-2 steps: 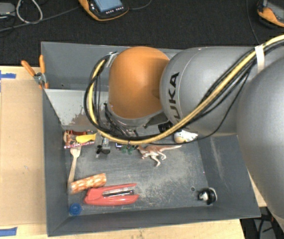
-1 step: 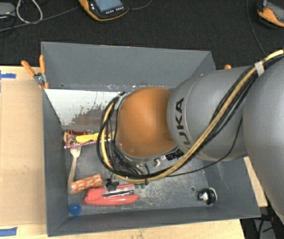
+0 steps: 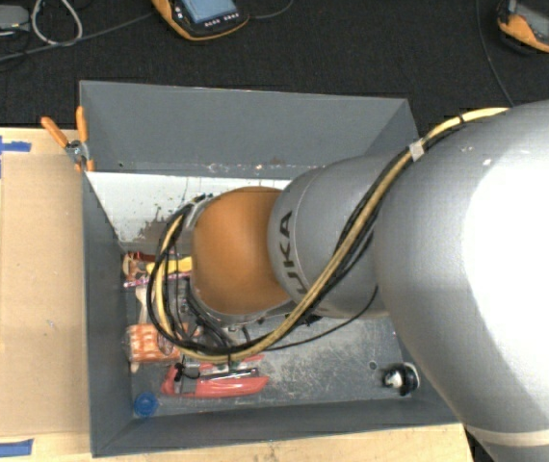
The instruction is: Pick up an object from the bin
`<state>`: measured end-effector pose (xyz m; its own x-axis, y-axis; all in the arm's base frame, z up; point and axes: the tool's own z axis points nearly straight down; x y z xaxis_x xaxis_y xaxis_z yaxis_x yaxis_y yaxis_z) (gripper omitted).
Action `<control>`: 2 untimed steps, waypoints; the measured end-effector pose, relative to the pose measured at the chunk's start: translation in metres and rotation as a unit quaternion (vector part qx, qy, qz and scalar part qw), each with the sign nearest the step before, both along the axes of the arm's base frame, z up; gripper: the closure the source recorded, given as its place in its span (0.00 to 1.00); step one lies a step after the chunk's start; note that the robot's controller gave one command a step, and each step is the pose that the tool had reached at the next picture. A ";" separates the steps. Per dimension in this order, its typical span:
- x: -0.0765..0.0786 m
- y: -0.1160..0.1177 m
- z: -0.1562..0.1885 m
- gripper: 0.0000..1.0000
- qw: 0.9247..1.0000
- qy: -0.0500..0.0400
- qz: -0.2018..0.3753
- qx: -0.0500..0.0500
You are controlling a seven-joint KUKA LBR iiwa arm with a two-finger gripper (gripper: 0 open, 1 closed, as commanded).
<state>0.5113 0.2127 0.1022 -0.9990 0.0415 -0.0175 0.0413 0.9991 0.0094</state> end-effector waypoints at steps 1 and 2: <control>0.000 0.000 0.001 0.00 1.000 0.000 -0.001 0.000; -0.029 -0.054 -0.014 0.00 1.000 0.002 -0.004 -0.001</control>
Offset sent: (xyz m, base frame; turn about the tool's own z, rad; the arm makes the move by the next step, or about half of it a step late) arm -0.0276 -0.0507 -0.0118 0.0039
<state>0.4819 0.1589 0.0886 -0.9987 0.0494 -0.0126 0.0493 0.9988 0.0069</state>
